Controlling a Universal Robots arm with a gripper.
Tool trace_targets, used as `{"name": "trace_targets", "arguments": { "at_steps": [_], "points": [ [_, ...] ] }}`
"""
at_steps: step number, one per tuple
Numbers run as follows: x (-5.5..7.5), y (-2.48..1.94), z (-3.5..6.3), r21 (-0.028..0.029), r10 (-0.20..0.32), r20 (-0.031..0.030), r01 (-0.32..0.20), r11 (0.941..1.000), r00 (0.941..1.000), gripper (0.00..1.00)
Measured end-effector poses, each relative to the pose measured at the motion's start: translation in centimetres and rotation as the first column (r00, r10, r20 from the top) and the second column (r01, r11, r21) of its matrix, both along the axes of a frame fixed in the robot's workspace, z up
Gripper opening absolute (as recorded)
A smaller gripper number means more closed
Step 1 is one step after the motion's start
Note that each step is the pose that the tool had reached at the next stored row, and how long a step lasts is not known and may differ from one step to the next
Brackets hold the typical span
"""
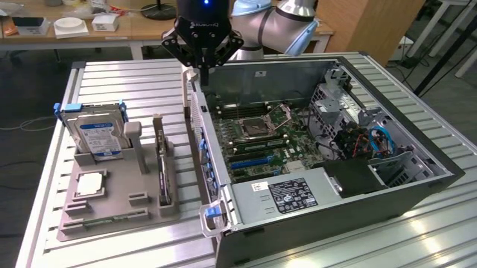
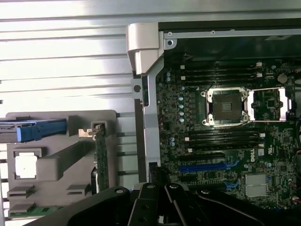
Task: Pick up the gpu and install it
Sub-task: 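Reach for the gpu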
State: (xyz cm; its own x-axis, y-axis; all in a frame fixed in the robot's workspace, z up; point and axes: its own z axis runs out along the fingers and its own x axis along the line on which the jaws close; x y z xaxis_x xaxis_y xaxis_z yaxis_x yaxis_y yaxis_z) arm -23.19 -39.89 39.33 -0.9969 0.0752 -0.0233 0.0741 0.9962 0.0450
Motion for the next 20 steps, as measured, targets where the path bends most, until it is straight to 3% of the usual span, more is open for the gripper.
{"name": "trace_targets", "arguments": {
  "at_steps": [20],
  "points": [
    [-2.5,0.0,0.0,0.0,0.0,0.0,0.0,1.0,1.0,0.11]
  ]
}}
